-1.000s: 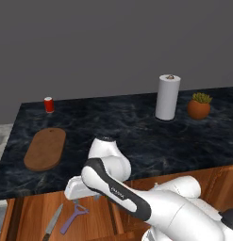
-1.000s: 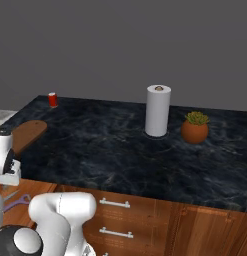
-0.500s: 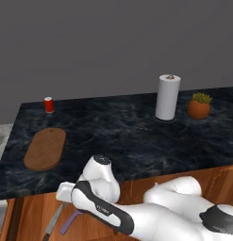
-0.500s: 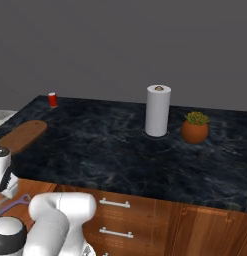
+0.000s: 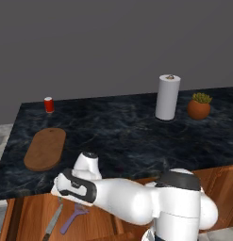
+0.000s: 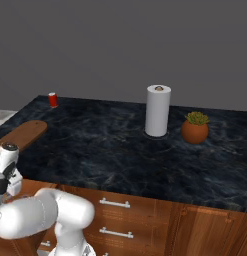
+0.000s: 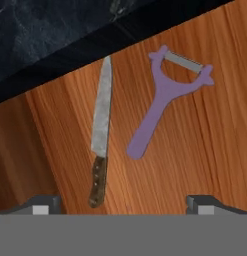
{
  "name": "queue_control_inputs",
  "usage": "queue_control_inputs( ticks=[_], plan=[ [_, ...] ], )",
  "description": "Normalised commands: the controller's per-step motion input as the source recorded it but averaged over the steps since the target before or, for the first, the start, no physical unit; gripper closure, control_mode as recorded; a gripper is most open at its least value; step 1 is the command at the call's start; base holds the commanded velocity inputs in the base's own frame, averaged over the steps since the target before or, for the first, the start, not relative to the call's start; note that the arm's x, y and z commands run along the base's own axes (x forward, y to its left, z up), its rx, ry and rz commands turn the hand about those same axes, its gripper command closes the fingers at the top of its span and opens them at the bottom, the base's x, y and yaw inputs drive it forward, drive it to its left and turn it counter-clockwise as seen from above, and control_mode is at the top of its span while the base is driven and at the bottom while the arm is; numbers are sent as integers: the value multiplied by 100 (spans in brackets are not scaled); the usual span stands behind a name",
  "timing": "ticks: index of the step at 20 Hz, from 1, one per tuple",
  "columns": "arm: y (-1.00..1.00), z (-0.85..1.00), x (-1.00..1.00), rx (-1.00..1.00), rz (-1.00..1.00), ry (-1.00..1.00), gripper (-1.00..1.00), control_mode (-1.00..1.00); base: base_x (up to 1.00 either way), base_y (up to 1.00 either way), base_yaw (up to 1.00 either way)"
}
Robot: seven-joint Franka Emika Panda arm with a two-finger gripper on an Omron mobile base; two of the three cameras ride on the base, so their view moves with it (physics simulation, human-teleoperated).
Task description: Open the drawer on the left and place the cutting tools on the cutting board.
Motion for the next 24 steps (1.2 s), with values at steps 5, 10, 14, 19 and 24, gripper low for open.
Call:
queue_control_inputs(
  ticks=[5, 10, 14, 19, 24],
  plan=[
    [62, -23, -11, -13, 15, 3, -100, -100, 0, 0, 0],
    [89, -42, -35, -17, 22, 1, -100, -100, 0, 0, 0],
    [4, -2, 0, 0, 1, 0, -100, -100, 0, 0, 0],
    [1, -33, 0, 0, 2, 0, -100, -100, 0, 0, 0],
    [0, -54, -4, 0, 2, 0, -100, -100, 0, 0, 0]
  ],
)
